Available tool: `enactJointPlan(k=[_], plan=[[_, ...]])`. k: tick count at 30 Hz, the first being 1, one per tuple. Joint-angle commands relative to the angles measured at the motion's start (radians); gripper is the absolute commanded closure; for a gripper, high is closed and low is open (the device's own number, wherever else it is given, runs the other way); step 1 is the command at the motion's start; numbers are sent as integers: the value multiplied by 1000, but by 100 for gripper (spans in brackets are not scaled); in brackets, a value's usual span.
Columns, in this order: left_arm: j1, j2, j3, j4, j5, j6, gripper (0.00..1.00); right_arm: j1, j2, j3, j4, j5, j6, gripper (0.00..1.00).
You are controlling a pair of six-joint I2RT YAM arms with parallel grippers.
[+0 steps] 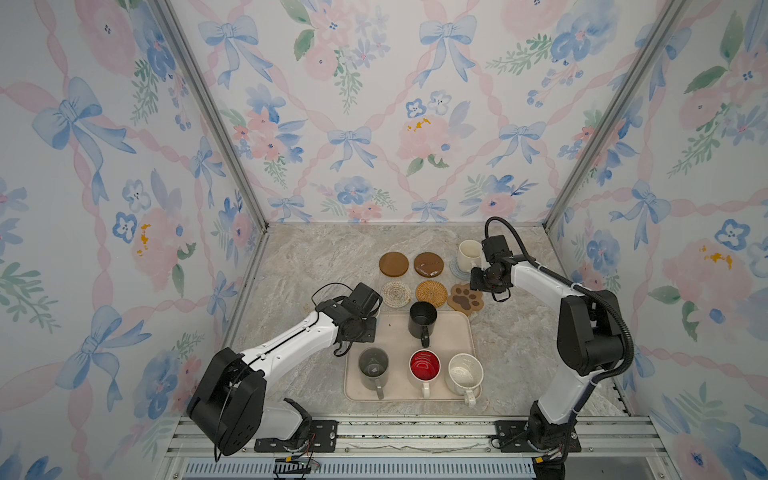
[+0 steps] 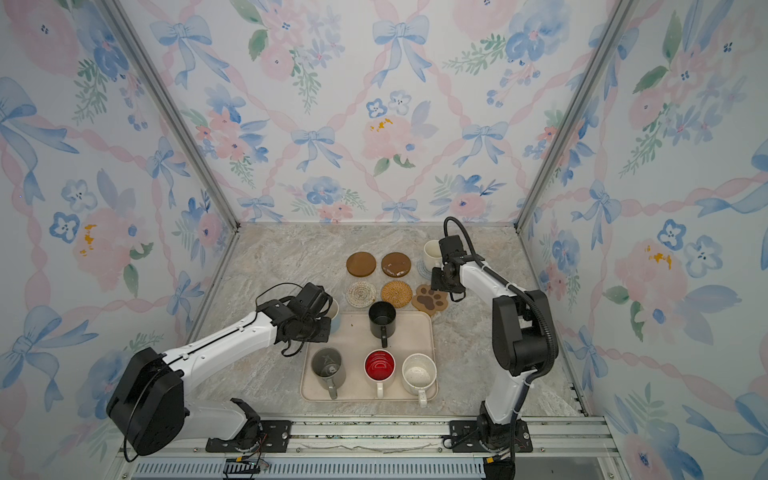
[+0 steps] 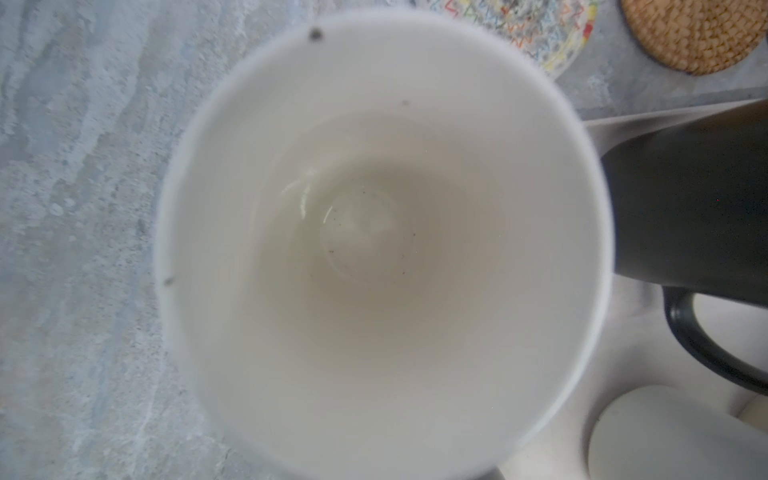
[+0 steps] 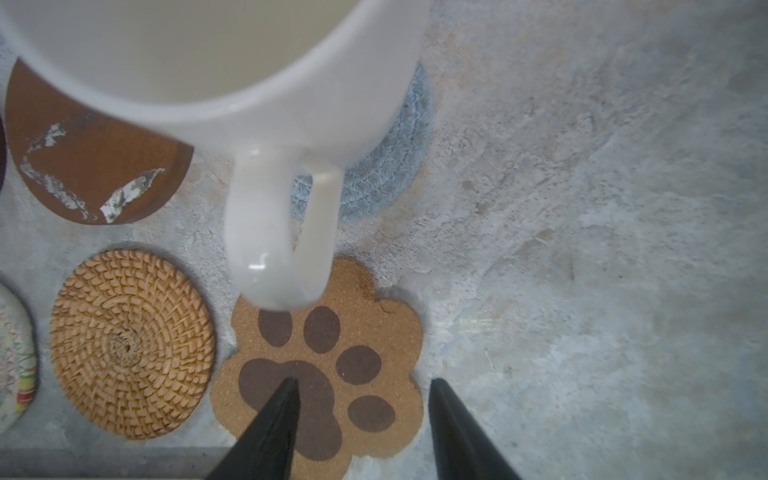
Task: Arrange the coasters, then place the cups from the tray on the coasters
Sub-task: 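Close the left gripper on the rim of the blue-handled white mug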
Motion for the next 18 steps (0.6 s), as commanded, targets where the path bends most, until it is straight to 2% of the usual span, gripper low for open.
enactJointPlan(k=[1, 9, 18], plan=[[4, 12, 22, 12, -28, 16, 100, -10, -63, -19, -7, -3, 15, 46], [10, -7, 45, 50, -50, 34, 100, -10, -112, -43, -12, 1, 19, 47], [24, 65, 181, 49, -40, 105, 100, 0, -194, -58, -35, -29, 24, 50]])
